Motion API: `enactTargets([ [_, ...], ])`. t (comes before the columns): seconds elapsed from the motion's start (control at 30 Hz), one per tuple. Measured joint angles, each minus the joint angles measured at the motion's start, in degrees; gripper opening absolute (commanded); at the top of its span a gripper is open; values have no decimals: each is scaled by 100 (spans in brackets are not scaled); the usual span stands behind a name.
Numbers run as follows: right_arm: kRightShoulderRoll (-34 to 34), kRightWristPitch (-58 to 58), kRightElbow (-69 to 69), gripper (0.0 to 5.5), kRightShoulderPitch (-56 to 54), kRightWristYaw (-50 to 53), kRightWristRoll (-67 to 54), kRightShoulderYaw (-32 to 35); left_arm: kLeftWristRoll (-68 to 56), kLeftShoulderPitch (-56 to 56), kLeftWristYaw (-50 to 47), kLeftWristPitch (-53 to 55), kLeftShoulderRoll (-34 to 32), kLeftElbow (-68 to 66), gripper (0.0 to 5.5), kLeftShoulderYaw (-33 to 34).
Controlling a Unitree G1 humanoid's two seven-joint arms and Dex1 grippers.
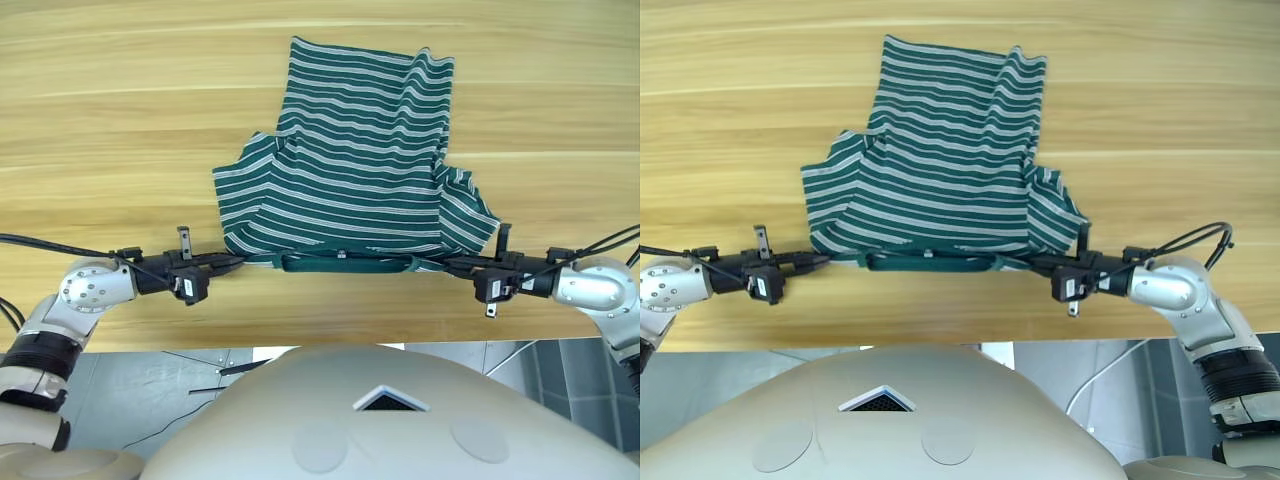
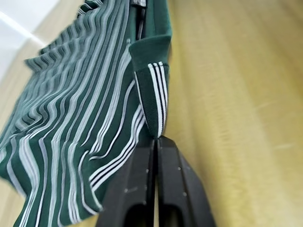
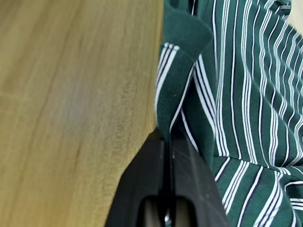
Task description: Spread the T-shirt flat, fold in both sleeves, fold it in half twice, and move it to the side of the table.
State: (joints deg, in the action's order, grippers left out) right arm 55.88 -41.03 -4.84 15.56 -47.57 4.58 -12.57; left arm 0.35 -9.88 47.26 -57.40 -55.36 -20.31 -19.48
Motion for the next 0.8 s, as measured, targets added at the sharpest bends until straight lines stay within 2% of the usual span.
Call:
enactTargets([
  [0.1, 82, 29, 149, 0, 156, -140, -119, -28, -81, -140, 197, 160, -113, 337, 100, -18],
  [0.33, 453, 250, 805, 138, 749, -818, -727, -134, -351, -406, 495, 451, -373, 811, 224, 40],
  [0.57, 653, 332, 1059, 259, 1029, -1161, -1015, -124, -1259, -643, 884, 630, -593, 1331, 335, 210],
  [0.67, 668, 313, 1422, 316, 1173, -1365, -1649, -88, -1434, -551, 973, 713, -584, 1338, 389, 346],
  [0.77, 585, 366, 1514, 363, 889, -1506, -3082, 544, -1608, -139, 972, 790, -367, 1305, 391, 527],
  [0.8, 467, 477, 1376, 339, 628, -1488, -3619, 880, -1623, 37, 963, 799, -223, 1215, 391, 571],
])
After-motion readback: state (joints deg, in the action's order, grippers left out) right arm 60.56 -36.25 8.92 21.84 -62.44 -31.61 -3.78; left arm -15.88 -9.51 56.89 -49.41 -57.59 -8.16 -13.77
